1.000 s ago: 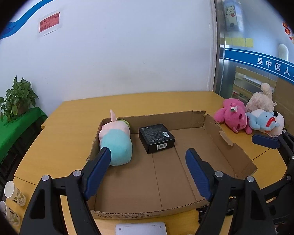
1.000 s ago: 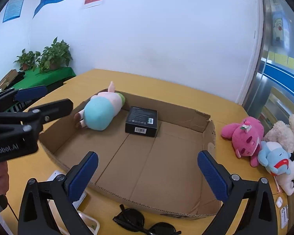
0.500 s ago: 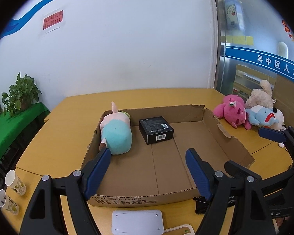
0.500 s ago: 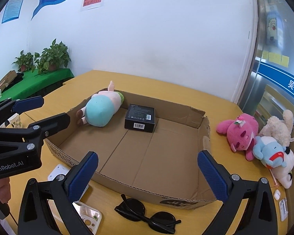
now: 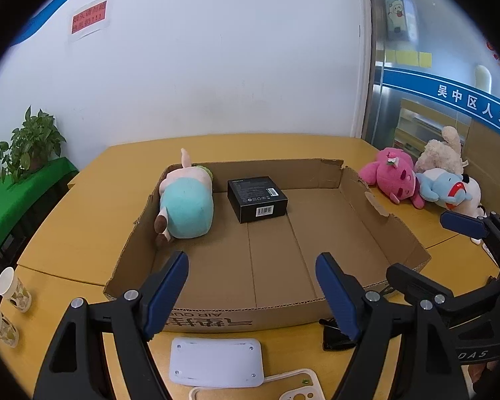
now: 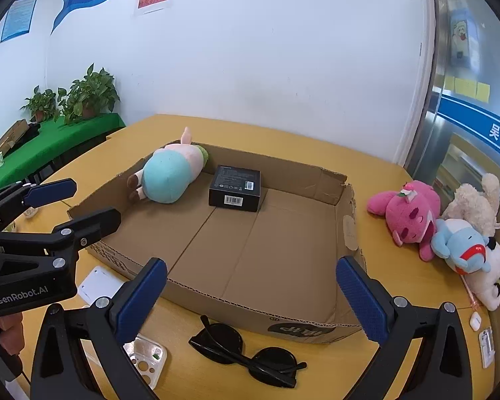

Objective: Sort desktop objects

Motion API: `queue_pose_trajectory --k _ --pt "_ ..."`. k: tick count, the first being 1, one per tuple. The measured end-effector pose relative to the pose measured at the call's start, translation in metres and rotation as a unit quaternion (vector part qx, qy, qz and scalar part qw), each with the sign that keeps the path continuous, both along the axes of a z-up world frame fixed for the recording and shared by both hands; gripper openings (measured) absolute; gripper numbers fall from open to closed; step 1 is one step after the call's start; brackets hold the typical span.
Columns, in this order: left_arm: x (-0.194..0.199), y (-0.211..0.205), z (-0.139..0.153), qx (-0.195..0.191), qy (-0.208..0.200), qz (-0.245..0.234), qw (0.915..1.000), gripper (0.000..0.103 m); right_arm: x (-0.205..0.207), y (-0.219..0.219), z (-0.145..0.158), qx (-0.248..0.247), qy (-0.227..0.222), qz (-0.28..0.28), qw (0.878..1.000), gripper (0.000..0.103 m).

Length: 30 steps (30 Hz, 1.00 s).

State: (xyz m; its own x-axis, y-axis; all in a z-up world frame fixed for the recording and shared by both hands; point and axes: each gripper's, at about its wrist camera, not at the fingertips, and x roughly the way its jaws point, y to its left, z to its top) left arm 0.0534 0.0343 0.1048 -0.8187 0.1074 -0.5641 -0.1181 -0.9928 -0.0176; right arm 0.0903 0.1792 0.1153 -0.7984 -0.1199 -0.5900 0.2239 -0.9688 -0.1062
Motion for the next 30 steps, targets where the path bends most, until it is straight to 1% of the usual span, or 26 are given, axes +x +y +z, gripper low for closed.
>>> queue_pose_trajectory --k 4,6,8,10,12,18,23,24,25,26,27,30 --pt "-0.001 -0.002 -0.008 -0.004 -0.01 0.001 0.9999 0.079 0.0 0.011 -0.01 -0.004 -0.009 0.009 1.0 0.103" --pt "-0.001 -0.003 -0.012 -0.009 -0.016 0.004 0.9998 0.079 -0.002 0.019 -0.022 0.004 -0.025 0.015 1.0 0.103" --pt "-0.002 -0.005 -0.017 -0.011 -0.022 0.003 0.9997 0.079 -0.003 0.029 -0.033 -0.003 -0.041 0.031 0.999 0.103" --pt "-0.003 -0.007 -0.023 -0.011 -0.03 0.006 0.9995 0.079 -0.003 0.04 -0.048 -0.015 -0.066 0.059 0.996 0.103" --pt "-0.004 -0.009 -0.029 -0.008 -0.04 0.007 0.9991 0.079 -0.004 0.05 -0.064 -0.025 -0.095 0.083 0.992 0.103" --pt "-0.004 -0.011 -0.042 -0.002 -0.065 0.007 0.9979 0.079 -0.02 0.07 -0.11 -0.059 -0.158 0.105 0.98 0.103" --pt "-0.004 -0.012 -0.054 0.0 -0.088 0.004 0.9961 0.079 -0.037 0.073 -0.146 -0.092 -0.215 0.122 0.965 0.103" --pt "-0.003 -0.012 -0.056 -0.001 -0.093 0.005 0.9957 0.079 -0.037 0.071 -0.151 -0.1 -0.226 0.126 0.961 0.103" --pt "-0.004 -0.012 -0.058 -0.002 -0.095 0.006 0.9955 0.079 -0.033 0.068 -0.151 -0.098 -0.216 0.129 0.963 0.103" --pt "-0.004 -0.011 -0.06 -0.001 -0.098 0.005 0.9951 0.079 -0.03 0.065 -0.152 -0.101 -0.223 0.14 0.959 0.103" --pt "-0.004 -0.011 -0.062 0.0 -0.103 0.004 0.9947 0.079 -0.026 0.062 -0.152 -0.1 -0.224 0.145 0.959 0.103" --pt "-0.005 -0.009 -0.067 0.004 -0.112 -0.004 0.9936 0.079 -0.011 0.051 -0.151 -0.11 -0.24 0.169 0.95 0.103"
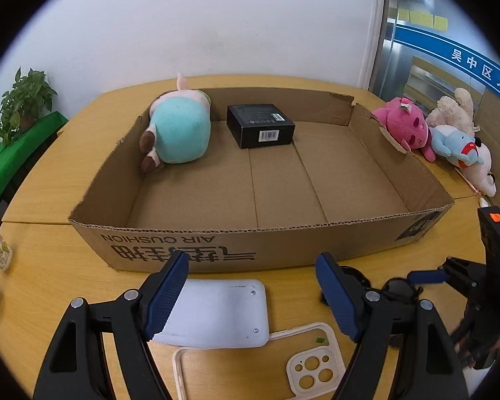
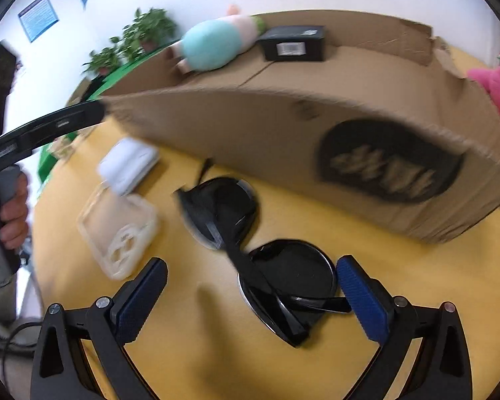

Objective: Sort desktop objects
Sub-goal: 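Lower both grippers onto the black sunglasses on the table, then close both grippers on the sunglasses and lift them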

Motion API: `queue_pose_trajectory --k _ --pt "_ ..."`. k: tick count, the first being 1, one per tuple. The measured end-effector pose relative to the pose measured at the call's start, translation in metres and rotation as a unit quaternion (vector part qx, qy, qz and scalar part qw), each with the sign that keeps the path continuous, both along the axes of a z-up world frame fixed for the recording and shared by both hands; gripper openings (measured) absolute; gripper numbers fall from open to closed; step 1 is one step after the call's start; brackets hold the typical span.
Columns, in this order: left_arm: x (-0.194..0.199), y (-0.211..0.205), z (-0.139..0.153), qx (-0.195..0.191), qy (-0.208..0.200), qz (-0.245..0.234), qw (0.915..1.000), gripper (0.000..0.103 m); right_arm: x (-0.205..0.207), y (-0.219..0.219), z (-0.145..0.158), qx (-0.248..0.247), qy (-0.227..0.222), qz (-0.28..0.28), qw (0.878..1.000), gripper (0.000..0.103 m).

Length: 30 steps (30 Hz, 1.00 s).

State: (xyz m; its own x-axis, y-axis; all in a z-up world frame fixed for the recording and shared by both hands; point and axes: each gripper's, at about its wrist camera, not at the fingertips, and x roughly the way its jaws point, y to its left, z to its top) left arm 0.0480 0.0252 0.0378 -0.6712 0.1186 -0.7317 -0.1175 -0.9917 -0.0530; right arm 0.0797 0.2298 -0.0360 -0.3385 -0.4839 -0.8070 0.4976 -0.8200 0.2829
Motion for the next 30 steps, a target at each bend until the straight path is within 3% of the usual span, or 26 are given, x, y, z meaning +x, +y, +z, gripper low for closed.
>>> queue_pose_trajectory --k 3,6,10,13,16,18,20,22,23,26,30 --pt "-0.002 0.004 -0.006 0.01 -0.013 -0.01 0.9998 0.079 0.016 -0.005 0.009 -0.016 0.011 0.012 1.0 0.102" --pt "-0.005 0.009 -0.013 0.037 -0.038 -0.024 0.9983 0.079 0.019 -0.008 0.014 0.02 0.047 -0.001 0.999 0.102" --pt "-0.013 0.014 -0.029 0.092 -0.09 -0.047 0.9905 0.079 0.013 -0.02 0.002 0.055 0.035 0.016 0.998 0.076" --pt "-0.02 0.019 -0.043 0.133 -0.136 -0.058 0.98 0.079 0.022 -0.035 -0.002 0.094 0.051 0.031 0.994 0.07" --pt "-0.024 0.028 -0.056 0.166 -0.168 -0.068 0.9694 0.077 0.033 -0.043 -0.004 0.116 0.059 0.021 0.991 0.054" --pt "-0.025 0.038 -0.062 0.169 -0.182 -0.081 0.9653 0.075 0.037 -0.043 -0.003 0.103 0.052 0.002 0.993 0.054" --pt "-0.023 0.047 -0.067 0.165 -0.193 -0.093 0.9626 0.064 0.041 -0.04 -0.002 0.078 0.044 -0.022 0.996 0.054" --pt "-0.02 0.052 -0.071 0.15 -0.196 -0.094 0.9645 0.06 0.045 -0.039 -0.001 0.056 0.04 -0.041 0.997 0.054" --pt "-0.019 0.053 -0.07 0.146 -0.192 -0.096 0.9659 0.052 0.047 -0.039 -0.001 0.046 0.037 -0.051 0.997 0.053" --pt "-0.017 0.054 -0.074 0.17 -0.206 -0.107 0.9578 0.041 0.049 -0.035 -0.001 -0.018 0.017 -0.064 0.998 0.053" --pt "-0.012 0.052 -0.069 0.177 -0.197 -0.106 0.9584 0.035 0.053 -0.044 0.001 -0.02 0.023 -0.061 0.998 0.052"
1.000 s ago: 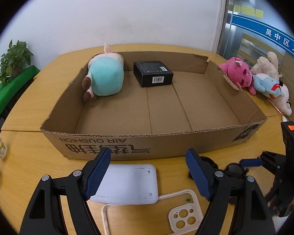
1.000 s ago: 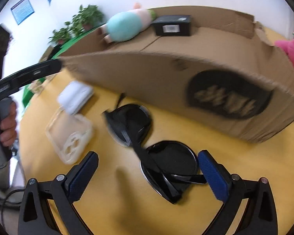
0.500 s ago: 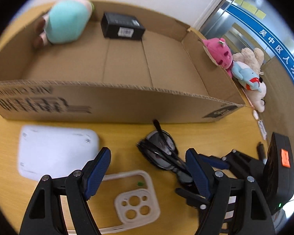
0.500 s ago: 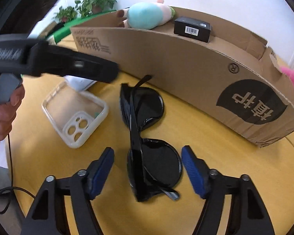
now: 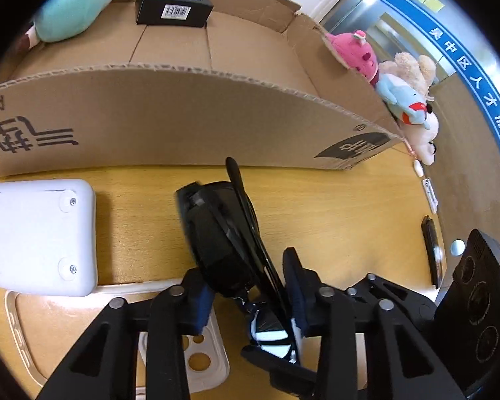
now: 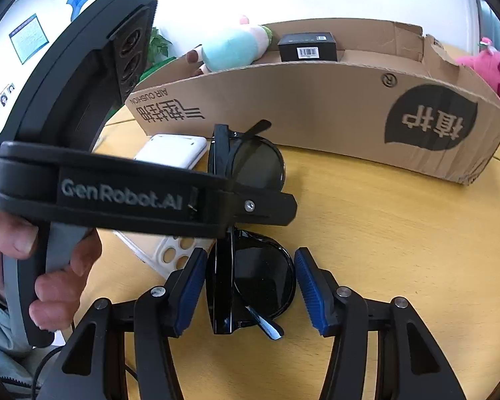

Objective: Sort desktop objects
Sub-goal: 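Close both grippers on the sunglasses and lift them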

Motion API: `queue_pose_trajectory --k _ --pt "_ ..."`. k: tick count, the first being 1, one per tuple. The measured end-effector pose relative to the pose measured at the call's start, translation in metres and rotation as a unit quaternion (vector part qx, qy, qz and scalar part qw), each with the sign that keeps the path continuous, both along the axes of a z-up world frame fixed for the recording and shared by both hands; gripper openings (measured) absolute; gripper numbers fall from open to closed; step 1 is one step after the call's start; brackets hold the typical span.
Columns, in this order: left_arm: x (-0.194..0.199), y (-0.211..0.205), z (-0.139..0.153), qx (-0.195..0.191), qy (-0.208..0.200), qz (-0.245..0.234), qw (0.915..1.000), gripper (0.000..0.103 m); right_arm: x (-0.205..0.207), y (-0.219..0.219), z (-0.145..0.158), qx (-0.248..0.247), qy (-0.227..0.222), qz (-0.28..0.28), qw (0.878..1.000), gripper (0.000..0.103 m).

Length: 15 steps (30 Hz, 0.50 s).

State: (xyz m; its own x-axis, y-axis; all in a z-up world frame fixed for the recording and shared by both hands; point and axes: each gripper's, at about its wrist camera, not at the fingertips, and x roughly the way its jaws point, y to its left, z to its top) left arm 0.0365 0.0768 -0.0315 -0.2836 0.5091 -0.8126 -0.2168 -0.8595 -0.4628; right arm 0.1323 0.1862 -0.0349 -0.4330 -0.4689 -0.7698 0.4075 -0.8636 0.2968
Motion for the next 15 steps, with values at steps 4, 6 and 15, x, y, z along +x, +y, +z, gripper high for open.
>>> queue_pose_trajectory --k 4,6,15 --pt "0.004 -0.002 0.017 0.011 0.018 -0.003 0.9998 0.026 0.007 -0.011 0.018 -0.018 0.026 0.022 0.999 0.01" --pt "0.005 -0.003 0.024 0.001 0.031 -0.005 0.9995 0.026 0.007 -0.015 0.025 -0.015 0.036 0.026 0.999 0.01" --pt "0.004 -0.003 0.041 0.02 0.053 -0.015 0.9983 0.024 0.011 -0.015 0.039 -0.042 0.045 0.01 0.998 0.008"
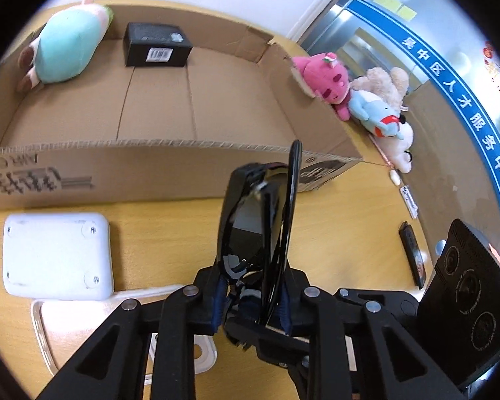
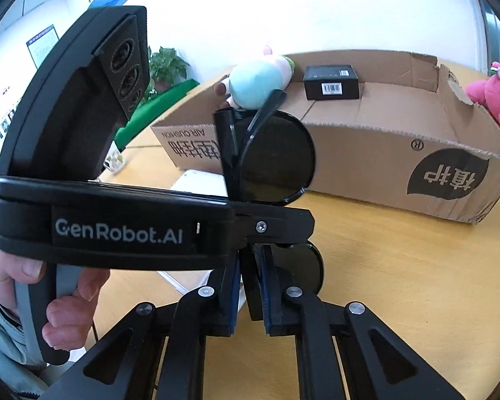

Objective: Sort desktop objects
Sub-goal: 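Close both grippers on the sunglasses and lift them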

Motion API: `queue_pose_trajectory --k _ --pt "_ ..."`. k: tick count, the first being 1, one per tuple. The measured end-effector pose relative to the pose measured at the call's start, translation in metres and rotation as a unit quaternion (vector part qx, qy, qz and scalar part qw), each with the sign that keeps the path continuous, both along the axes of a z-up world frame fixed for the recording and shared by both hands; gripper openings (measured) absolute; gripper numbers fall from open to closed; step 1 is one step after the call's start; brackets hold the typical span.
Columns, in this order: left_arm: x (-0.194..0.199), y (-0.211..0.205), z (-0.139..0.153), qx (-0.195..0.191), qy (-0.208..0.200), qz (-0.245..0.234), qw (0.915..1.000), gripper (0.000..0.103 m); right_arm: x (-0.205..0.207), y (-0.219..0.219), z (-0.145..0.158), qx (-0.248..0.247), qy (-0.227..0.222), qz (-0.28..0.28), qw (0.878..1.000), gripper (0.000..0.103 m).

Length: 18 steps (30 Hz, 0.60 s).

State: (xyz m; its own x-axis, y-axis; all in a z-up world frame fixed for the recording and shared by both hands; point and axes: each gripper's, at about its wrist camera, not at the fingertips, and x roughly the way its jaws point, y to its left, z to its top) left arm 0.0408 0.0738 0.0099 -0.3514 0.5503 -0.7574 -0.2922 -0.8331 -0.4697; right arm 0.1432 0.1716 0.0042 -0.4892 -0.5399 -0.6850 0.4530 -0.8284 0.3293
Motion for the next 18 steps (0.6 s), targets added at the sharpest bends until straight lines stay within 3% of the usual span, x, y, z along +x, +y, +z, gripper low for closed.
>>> queue_pose_trajectory --k 8,13,18 --pt "-0.016 0.011 0.064 0.004 0.084 -0.029 0.996 0.024 0.004 0.011 0.05 -0.013 0.061 -0.016 0.998 0.008" --pt "-0.041 0.02 0.116 0.008 0.147 -0.049 0.9879 0.024 -0.016 0.018 0.096 -0.015 0.116 -0.025 0.993 0.008" --pt "-0.083 0.029 0.156 0.01 0.183 -0.063 0.9811 0.024 -0.051 0.028 0.14 -0.016 0.16 -0.035 0.986 0.008"
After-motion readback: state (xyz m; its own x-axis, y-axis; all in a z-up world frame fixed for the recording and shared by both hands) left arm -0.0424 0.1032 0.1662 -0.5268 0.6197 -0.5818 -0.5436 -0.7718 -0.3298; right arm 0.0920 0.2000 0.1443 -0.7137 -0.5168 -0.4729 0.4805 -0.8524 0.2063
